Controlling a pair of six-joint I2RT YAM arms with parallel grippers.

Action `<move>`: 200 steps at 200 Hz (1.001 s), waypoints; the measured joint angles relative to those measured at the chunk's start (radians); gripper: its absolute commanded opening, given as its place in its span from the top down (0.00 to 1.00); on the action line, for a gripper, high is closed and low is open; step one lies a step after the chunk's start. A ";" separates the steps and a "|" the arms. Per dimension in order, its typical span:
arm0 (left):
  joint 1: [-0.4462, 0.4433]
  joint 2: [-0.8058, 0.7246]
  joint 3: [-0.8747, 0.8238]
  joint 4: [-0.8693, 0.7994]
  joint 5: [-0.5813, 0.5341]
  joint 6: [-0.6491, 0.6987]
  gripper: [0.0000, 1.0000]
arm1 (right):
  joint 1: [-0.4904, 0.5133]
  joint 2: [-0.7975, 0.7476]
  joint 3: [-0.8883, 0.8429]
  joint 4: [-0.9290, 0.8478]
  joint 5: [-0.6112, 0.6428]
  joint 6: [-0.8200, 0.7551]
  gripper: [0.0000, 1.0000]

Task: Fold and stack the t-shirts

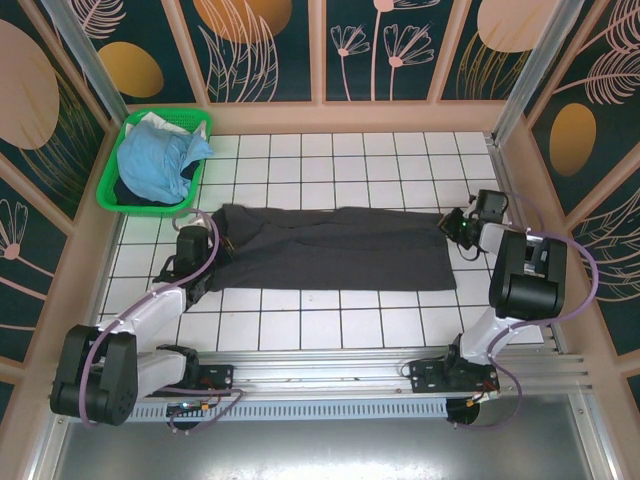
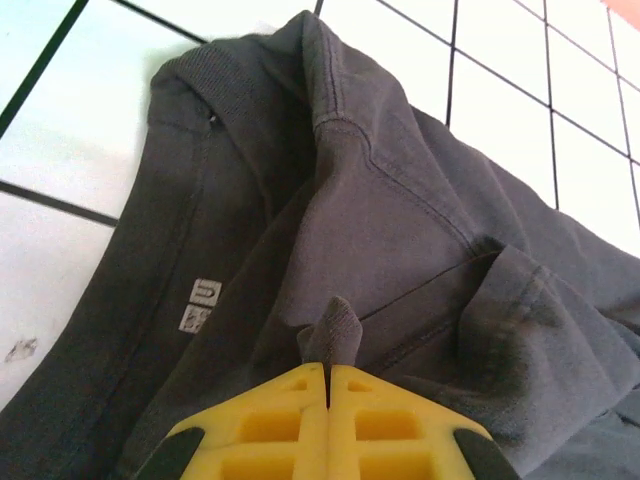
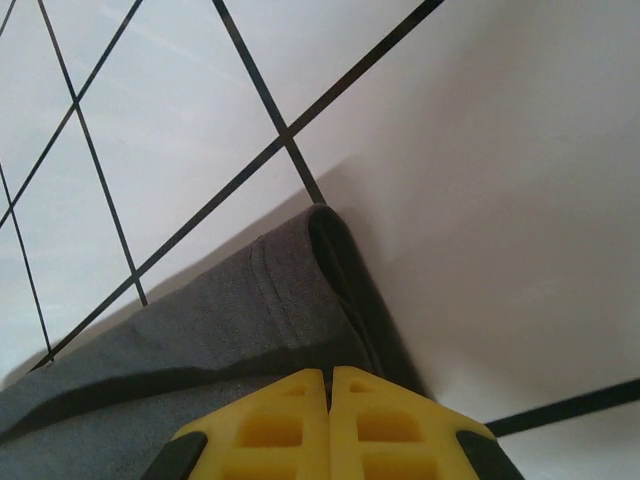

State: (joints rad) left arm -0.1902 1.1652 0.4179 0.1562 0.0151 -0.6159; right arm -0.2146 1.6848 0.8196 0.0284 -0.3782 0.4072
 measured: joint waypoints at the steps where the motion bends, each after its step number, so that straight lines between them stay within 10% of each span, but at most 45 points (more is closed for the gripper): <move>1: 0.000 0.000 0.000 -0.002 -0.001 0.000 1.00 | -0.001 -0.002 -0.001 0.000 -0.001 0.001 0.94; 145: -0.001 -0.040 -0.025 -0.056 -0.031 -0.008 1.00 | -0.011 -0.244 -0.121 0.037 0.006 0.056 0.67; 200: -0.001 -0.060 -0.033 -0.068 -0.015 -0.008 1.00 | 0.188 -0.191 -0.101 0.082 0.034 0.074 0.67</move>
State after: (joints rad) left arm -0.1909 1.1057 0.3847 0.0879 -0.0002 -0.6235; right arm -0.0261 1.4940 0.7189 0.1104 -0.3443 0.4812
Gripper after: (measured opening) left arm 0.053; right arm 0.340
